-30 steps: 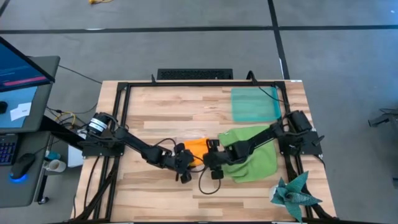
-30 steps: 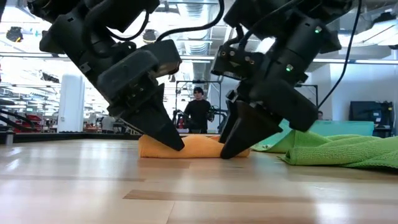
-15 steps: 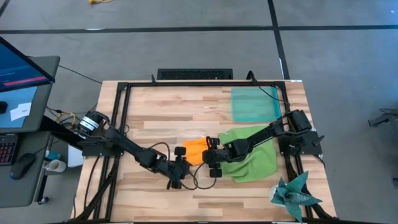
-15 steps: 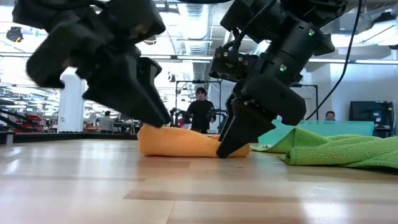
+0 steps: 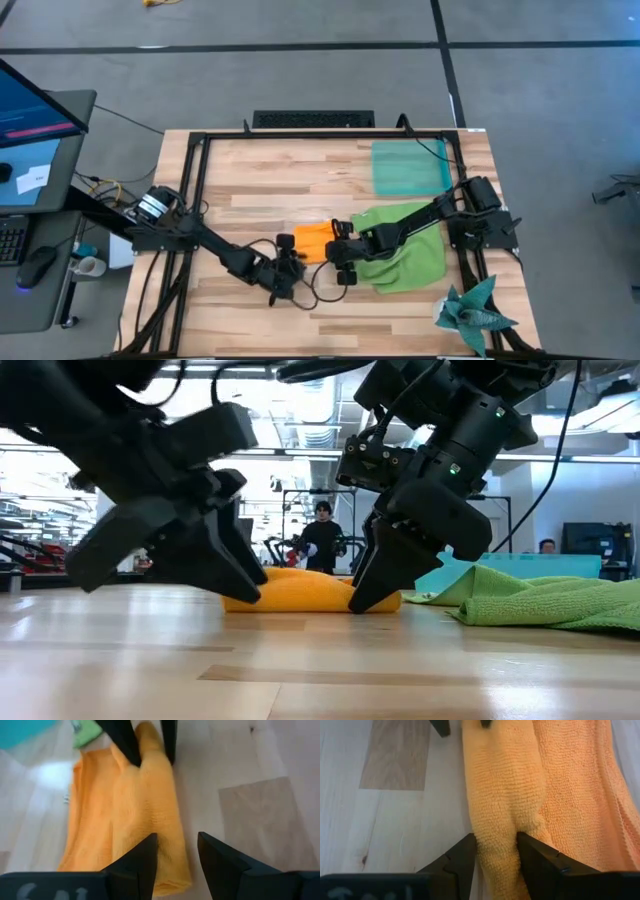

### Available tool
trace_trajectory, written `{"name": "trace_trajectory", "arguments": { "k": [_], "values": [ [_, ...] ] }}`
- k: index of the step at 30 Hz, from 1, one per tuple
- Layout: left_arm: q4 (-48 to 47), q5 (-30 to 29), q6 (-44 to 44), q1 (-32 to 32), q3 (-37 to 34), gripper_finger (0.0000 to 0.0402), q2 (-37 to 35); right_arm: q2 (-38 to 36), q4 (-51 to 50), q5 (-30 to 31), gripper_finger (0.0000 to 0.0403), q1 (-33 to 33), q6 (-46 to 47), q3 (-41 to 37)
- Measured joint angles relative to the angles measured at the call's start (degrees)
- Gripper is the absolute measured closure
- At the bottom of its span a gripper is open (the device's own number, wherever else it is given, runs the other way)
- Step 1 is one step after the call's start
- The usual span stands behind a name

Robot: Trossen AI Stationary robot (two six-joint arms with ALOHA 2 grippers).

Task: Roll microfiber towels into tight, uniform cylinder then place into a basket
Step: Roll the orange towel

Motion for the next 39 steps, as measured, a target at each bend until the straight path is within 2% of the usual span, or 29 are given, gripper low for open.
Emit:
{"name": "trace_trajectory", "arguments": {
  "k": [4, 8, 10, 14, 18, 21, 30, 34, 39],
  "values": [
    [1.69, -7.43, 2.96, -2.01, 0.00, 0.0267, -0.19, 0.00, 0.00, -0.03, 0.0234, 0.00, 0.02, 0.00],
    [1.65, -8.71, 3.56, -1.92, 0.00, 0.0267, -0.19, 0.00, 0.00, -0.11, 0.0234, 0.00, 0.02, 0.00],
    [1.70, -6.95, 3.37, -0.97, 0.00, 0.0267, -0.02, 0.00, 0.00, -0.15, 0.0232, 0.00, 0.03, 0.00],
    [0.91, 1.05, 1.23, 1.99, 0.01, 0.0267, 0.11, 0.00, 0.00, -0.17, 0.0233, 0.01, 0.04, 0.00],
    [-2.92, 3.25, -3.01, 4.36, 0.11, 0.0267, 0.11, 0.00, 0.15, -0.19, 0.0234, 0.02, 0.07, 0.00],
    [-3.85, 8.05, -4.88, 5.89, 0.33, 0.0267, 0.59, 0.00, 0.27, -0.31, 0.0233, 0.30, 0.11, 0.00],
    [-2.78, 10.22, -8.80, 6.49, 0.39, 0.0271, 3.04, 0.07, -0.40, 0.05, 0.0240, 0.81, 0.11, 0.59],
    [-3.35, 10.99, -9.65, 6.63, 0.39, 0.0299, 3.04, 0.20, -1.62, 0.06, 0.0263, 1.03, 0.13, 1.49],
    [-2.94, 11.32, -10.71, 6.67, 0.24, 0.0353, 2.74, 0.33, -4.59, 0.01, 0.0319, 0.90, 0.44, 2.97]
  ]
}}
